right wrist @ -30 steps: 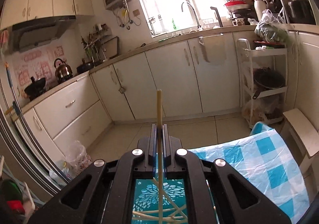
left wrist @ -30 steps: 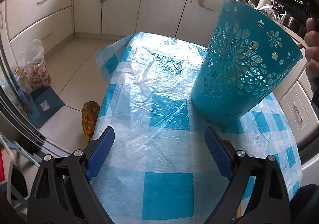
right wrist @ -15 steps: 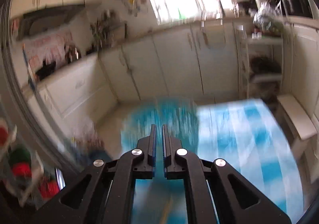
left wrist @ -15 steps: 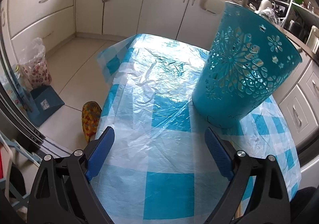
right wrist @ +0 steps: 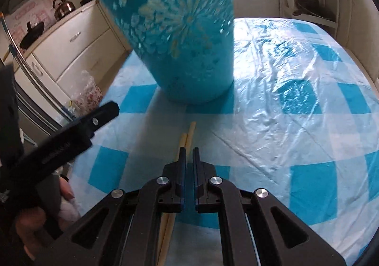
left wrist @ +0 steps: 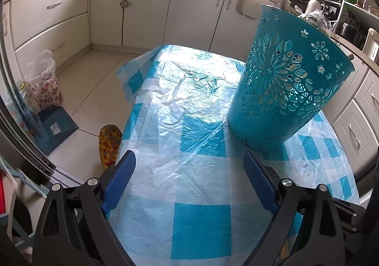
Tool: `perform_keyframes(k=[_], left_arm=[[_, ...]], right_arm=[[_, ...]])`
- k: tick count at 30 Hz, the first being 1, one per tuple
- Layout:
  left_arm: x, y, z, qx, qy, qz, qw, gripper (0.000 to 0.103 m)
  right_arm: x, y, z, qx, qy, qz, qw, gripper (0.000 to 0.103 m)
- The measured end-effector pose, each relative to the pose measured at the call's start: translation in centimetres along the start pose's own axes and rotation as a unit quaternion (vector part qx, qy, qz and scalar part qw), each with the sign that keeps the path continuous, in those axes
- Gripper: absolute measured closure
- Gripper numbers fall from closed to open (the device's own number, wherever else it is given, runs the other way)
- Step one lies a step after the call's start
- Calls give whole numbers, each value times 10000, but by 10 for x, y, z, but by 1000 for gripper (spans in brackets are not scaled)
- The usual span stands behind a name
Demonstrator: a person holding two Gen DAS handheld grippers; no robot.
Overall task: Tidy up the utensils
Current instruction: 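Close the right gripper on a chopstick while the left gripper grasps and lifts another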
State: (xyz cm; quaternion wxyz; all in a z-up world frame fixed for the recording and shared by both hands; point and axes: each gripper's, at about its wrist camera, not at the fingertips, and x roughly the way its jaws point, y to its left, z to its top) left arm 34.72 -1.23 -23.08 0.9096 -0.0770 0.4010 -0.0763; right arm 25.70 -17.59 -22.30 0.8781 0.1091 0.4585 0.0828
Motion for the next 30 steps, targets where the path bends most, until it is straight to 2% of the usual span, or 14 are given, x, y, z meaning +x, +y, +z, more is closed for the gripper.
perform_keyframes(k=[7,11,14,19,22,24,26,28,30], left_arm=[[1,0,0,22,12,-21,10000,15],[-1,-4,-2,130,4,-121,9998,15],[-8,-18,-6,526,-14,-327,9981,15],[-14,-59,-24,1203,449,-719,9891,15],[-14,-86,-32,1574,567,-541,9844,16],[-10,-95,-35,1585,669,-427,9842,21],[-2,-101,-37,1572,856,-309,9834,32],[6,-103,-40,1626,981,-259,9815,48],[7,-107,-45,1804,841,-89,9800,63]], right_arm=[[4,14,-9,-477,103,-218,9986,96],[-9,0,-20,-469,190,-247,9984,96],[-17,-14,-26,-340,275,-172,9989,96],[-31,-33,-36,-198,269,-142,9993,96],[-33,-39,-37,-74,255,-83,9996,96],[-35,-40,-38,-69,256,-46,9996,96],[-36,-41,-39,-111,254,-12,9996,96],[-37,-44,-40,-81,244,59,9997,96],[-39,-50,-40,-54,237,119,9996,96]])
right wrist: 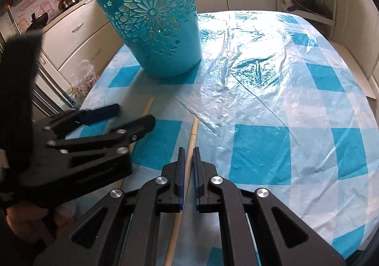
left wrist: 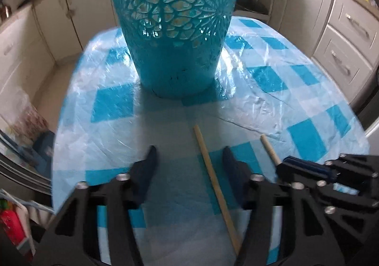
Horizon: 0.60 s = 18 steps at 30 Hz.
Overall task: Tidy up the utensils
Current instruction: 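Close the right gripper on a chopstick while the left gripper grasps and lifts another, then open the left gripper over the teal basket while the right gripper holds its chopstick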
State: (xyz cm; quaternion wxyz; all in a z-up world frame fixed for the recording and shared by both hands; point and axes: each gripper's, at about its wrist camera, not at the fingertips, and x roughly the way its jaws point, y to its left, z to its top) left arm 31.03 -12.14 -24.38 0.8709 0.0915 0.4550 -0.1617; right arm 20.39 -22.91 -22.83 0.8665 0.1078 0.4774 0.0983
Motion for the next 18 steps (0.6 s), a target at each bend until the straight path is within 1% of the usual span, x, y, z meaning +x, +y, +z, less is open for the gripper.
perform_keyframes(k=[1,2,3,4,5,7,8,9,10,11,12,13,14,15,16,17,18], left_arm=[[0,-1,-1,35,-45,-63,10000,77],[1,-1,0,20,-39,-107,9999,84],[1,0,1,9,-6,-177,9998,95],[1,3,2,-28,53,-308,9995,98],[0,7,3,-107,150,-522,9985,98],[-9,15,5,-194,207,-905,9955,98],[-18,17,6,-185,178,-1086,9938,98],[-36,19,11,-121,100,-1416,9898,98],[-52,21,16,-94,-1,-1646,9863,98],[-73,24,25,-83,-214,-1937,9808,98],[-88,27,33,-79,-391,-2081,9773,98],[-109,31,48,-79,-690,-2152,9741,98],[-128,37,65,-126,-1005,-2160,9711,98],[-139,42,77,-190,-1220,-2178,9682,98],[-153,50,95,-311,-1572,-2131,9638,98],[-161,54,108,-395,-1807,-2061,9609,98],[-170,62,128,-579,-2220,-1927,9540,98]], right_arm=[[0,-1,0,18,-10,29,10000,96],[-1,-2,0,55,-23,77,10000,96],[-1,-3,0,82,-29,106,9999,96],[-1,-4,0,123,-37,145,9998,96],[-1,-5,0,151,-39,174,9997,96],[-2,-8,0,236,-33,254,9994,96],[-1,-10,0,290,-29,300,9991,96],[-1,-13,0,371,-19,366,9986,96],[-1,-15,0,430,-10,414,9982,96],[-2,-16,0,498,4,469,9977,96],[-2,-17,0,539,12,500,9973,96],[-2,-18,0,566,17,517,9971,96],[-2,-18,0,574,19,519,9970,96],[-3,-17,0,573,17,514,9970,96],[-3,-17,-1,584,12,513,9970,96],[-3,-17,-1,592,10,517,9969,96],[-3,-17,-1,606,8,529,9968,96]])
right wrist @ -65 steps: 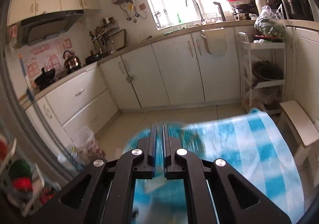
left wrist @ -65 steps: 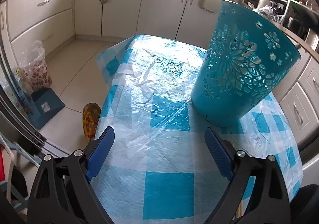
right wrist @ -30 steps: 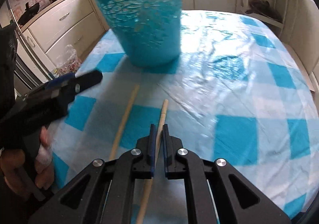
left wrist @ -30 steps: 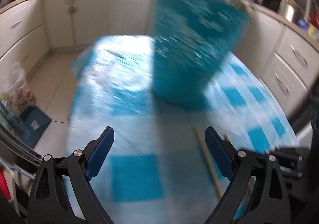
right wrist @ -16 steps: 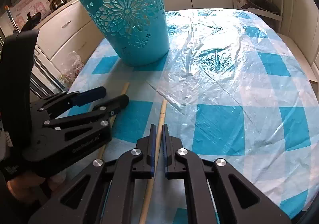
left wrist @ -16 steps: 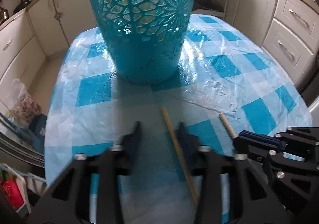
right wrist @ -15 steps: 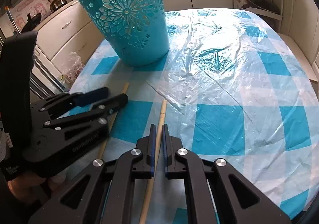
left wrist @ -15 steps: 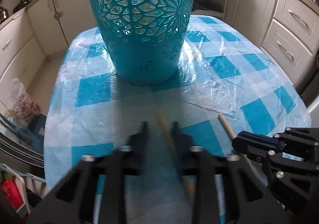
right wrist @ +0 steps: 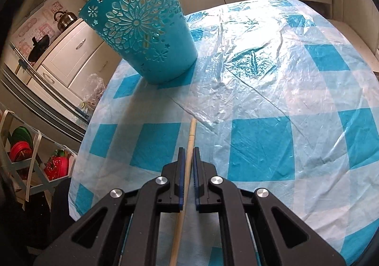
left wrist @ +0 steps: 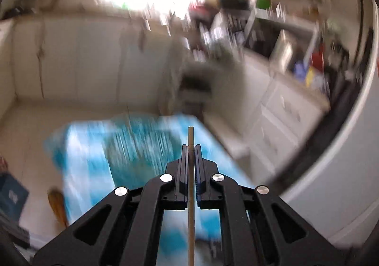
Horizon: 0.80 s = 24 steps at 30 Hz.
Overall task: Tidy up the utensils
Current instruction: 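Open the left gripper over the teal basket while the right gripper holds its chopstick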
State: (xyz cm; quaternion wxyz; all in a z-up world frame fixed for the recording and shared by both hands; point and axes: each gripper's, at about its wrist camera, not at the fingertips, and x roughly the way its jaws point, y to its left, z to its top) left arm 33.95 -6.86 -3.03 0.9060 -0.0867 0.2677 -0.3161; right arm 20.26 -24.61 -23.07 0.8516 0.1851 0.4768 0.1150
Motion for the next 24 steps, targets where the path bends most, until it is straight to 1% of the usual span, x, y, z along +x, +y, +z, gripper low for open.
perform_keyframes(k=[2,4,5,7,8,12,16,20,23,24], left_arm=[[4,7,26,-178,-585,219,9979,98],[8,13,42,-312,-1113,600,9915,98],[11,17,47,-351,-1250,718,9889,98],[22,21,52,-348,-1626,1174,9791,98],[30,24,53,-325,-1710,1361,9753,98],[55,32,44,-335,-1789,1734,9679,98],[72,36,29,-248,-1651,1877,9679,98],[95,31,13,29,-1330,2005,9706,98],[101,28,2,240,-1026,2058,9729,97],[103,28,-2,268,-875,2046,9746,93]], right_arm=[[0,-1,0,29,-9,27,10000,96],[-2,-3,-1,32,-22,41,10000,96],[-2,-2,-1,24,-30,39,10000,96],[-1,-2,0,-30,-44,11,10000,96],[0,-1,1,-71,-50,-9,10000,96],[3,1,4,-147,-61,-29,9999,96],[6,1,7,-147,-50,-3,9999,96],[7,1,9,-155,-34,4,9999,96],[7,1,10,-167,-27,-4,9999,96],[7,1,10,-183,-23,-20,9998,96]])
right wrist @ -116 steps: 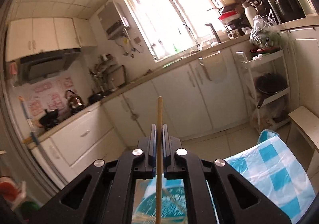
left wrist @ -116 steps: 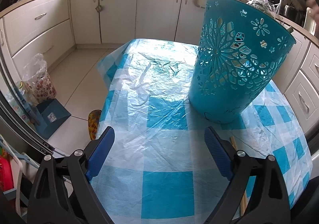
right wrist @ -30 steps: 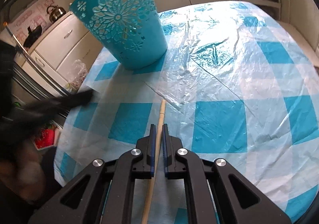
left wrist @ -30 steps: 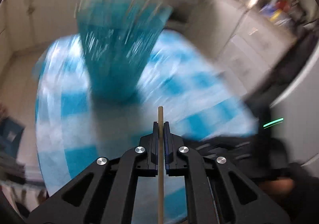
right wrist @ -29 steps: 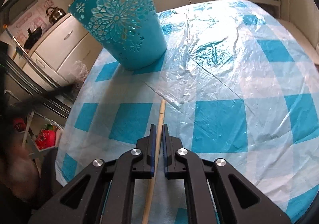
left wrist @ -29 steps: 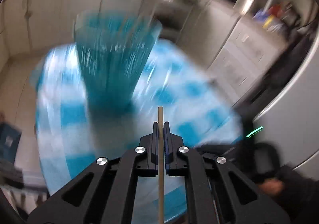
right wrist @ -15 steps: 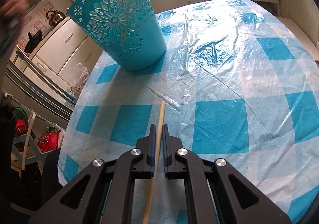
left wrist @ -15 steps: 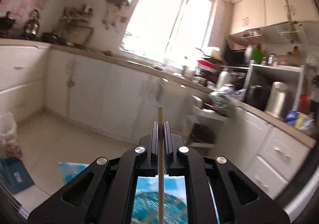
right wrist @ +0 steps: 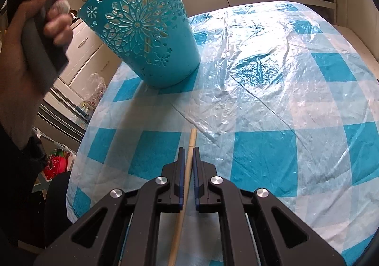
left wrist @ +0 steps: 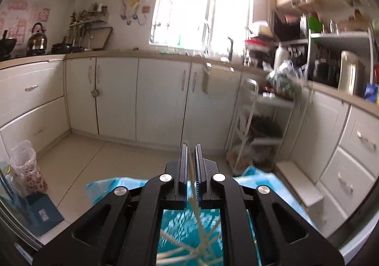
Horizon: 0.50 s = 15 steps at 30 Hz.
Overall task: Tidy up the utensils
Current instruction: 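Open the left gripper over the teal basket while the right gripper holds its chopstick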
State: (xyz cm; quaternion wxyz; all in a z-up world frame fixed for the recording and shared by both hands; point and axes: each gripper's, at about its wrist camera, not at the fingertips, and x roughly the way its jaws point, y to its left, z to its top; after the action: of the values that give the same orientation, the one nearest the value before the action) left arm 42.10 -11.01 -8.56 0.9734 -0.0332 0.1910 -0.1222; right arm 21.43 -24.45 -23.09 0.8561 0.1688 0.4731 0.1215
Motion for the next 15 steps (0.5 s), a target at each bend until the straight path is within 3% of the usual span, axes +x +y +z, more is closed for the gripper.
perform_keyframes(k=[2,4,12,15], left_arm=[[0,0,-6,60,172,1,9998,81],[-10,4,-10,86,159,66,9998,57],[-78,48,-31,-249,-190,433,9986,30],[-91,65,-55,-400,-51,573,9975,27]], right_arm=[[0,1,0,-34,12,-56,10000,96],[-1,3,0,-91,20,-133,9999,96],[-3,9,-6,-369,54,-364,9986,96],[-2,19,-9,-656,25,-610,9960,96]])
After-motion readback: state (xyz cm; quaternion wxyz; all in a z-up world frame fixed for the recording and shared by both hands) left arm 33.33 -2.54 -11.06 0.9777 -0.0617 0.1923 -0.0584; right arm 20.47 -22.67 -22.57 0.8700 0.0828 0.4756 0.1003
